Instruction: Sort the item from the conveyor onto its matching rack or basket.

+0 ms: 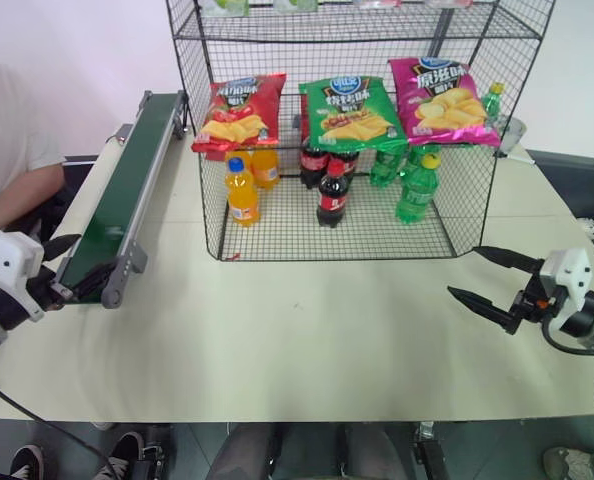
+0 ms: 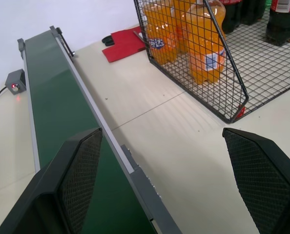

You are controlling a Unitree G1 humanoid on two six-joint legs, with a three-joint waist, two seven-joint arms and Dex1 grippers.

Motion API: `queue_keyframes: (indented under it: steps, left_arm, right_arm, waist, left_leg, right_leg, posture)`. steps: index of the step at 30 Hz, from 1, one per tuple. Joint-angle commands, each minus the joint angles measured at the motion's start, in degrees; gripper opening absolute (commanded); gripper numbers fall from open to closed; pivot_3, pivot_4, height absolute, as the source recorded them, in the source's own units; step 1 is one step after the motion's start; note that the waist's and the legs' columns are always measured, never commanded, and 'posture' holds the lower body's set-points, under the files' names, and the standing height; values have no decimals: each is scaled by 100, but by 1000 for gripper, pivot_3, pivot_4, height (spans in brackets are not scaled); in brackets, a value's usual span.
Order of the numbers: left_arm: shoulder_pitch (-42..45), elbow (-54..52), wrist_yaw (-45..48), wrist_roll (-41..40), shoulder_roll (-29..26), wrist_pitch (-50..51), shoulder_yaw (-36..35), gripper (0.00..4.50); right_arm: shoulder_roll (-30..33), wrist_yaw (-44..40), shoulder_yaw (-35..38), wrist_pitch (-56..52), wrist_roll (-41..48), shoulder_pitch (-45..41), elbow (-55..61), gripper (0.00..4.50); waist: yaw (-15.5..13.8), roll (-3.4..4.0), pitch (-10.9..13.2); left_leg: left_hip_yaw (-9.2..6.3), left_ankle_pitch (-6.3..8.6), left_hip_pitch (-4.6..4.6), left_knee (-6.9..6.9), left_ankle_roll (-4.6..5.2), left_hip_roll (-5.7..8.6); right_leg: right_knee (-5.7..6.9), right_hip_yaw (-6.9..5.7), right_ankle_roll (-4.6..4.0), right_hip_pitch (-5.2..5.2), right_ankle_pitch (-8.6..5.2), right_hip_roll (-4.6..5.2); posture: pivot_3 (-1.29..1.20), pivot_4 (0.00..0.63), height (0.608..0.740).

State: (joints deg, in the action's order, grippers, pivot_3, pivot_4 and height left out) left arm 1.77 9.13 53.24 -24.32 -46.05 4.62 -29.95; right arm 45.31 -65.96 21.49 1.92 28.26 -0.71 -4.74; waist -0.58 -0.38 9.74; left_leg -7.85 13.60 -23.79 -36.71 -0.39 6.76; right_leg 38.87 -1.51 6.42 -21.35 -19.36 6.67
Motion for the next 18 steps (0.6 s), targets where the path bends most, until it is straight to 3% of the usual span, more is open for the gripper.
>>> queue_keyframes:
  steps: [1,18]
  left_arm:
    - [-14,-87,-29,-56,-44,-74,-118,4104]
    - [8,-59,-57,-27,-12,-197,-99,4104]
  right_arm:
    - [33,28,88,33,38,-18,194,4500]
    - [86,107,-19,-48,1,-130,265,4500]
  waist:
    - [0,0,0]
    - [0,1,1]
  left_leg:
    - [0,0,0,0,0,0]
    - [0,0,0,2,0,0]
  right_leg:
    - [0,0,0,0,0,0]
    - [-2,0,0,0,0,0]
  posture:
    - [0,150,740]
    - [0,150,740]
